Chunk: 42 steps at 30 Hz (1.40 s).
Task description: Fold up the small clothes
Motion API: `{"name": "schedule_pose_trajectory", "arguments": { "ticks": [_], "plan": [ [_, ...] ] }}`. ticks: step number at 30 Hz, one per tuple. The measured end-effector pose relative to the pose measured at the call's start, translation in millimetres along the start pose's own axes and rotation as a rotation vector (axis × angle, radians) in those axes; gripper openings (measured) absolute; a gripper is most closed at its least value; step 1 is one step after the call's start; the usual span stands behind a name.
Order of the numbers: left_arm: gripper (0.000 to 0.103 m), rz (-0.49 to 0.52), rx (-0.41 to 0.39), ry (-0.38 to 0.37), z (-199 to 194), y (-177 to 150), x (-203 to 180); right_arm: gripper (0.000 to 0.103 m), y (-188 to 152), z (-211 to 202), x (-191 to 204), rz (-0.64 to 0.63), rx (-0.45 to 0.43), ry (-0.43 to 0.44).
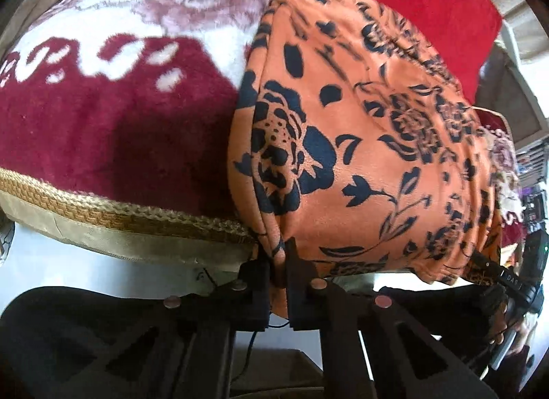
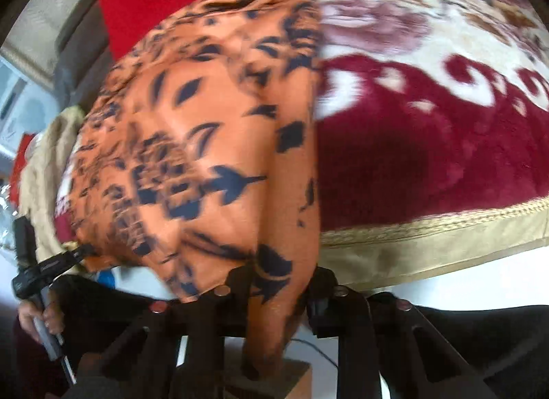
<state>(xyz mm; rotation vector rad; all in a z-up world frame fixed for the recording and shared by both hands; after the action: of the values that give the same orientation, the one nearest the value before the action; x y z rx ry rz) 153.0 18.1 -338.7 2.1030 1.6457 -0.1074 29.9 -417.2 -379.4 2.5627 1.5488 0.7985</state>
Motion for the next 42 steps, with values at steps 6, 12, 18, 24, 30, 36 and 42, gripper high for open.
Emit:
{"name": "schedule_pose_trajectory", "arguments": {
  "ticks": [6, 12, 18, 24, 30, 36, 42],
  "plan": [
    [0.006, 0.045, -0.094, -0.088, -53, 12, -5, 0.011, 17, -57, 18, 0.009, -0.057, 0.228],
    [0.005, 0.042, -0.181, -0.223, -102, 59, -16, 0.011, 61, -104, 32, 0.054, -0.157, 0.427],
    [0.005, 0.051, -0.248, -0.226, -122, 135, -26, 0.011, 136, -127, 46, 0.116, -0.295, 0.475],
    [0.005, 0.034, -0.240, -0.158, -96, 237, -25, 0.011, 229, -118, 33, 0.216, -0.369, 0.468],
    [0.005, -0.007, -0.202, -0.115, -35, 319, -16, 0.011, 329, -54, 24, 0.328, -0.360, 0.437],
    [0.006, -0.071, -0.189, -0.039, 29, 361, 15, 0.012, 385, 29, -6, 0.493, -0.278, 0.476],
    [0.007, -0.138, -0.296, -0.158, 36, 368, 26, 0.012, 399, 62, -26, 0.602, -0.194, 0.616]
  ]
}}
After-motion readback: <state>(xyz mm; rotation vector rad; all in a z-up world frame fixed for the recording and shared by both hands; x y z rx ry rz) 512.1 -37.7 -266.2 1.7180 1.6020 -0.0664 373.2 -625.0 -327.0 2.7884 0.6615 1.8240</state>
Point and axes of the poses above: each gripper's, at about its wrist camera, not at the fingertips, and z roughly the way its jaws point, x to its left, y to its top, the point moved 5 cm from there along z, roughly the way its jaws point, and after that the axes turned 5 degrees about z, right-handed, at the moved point
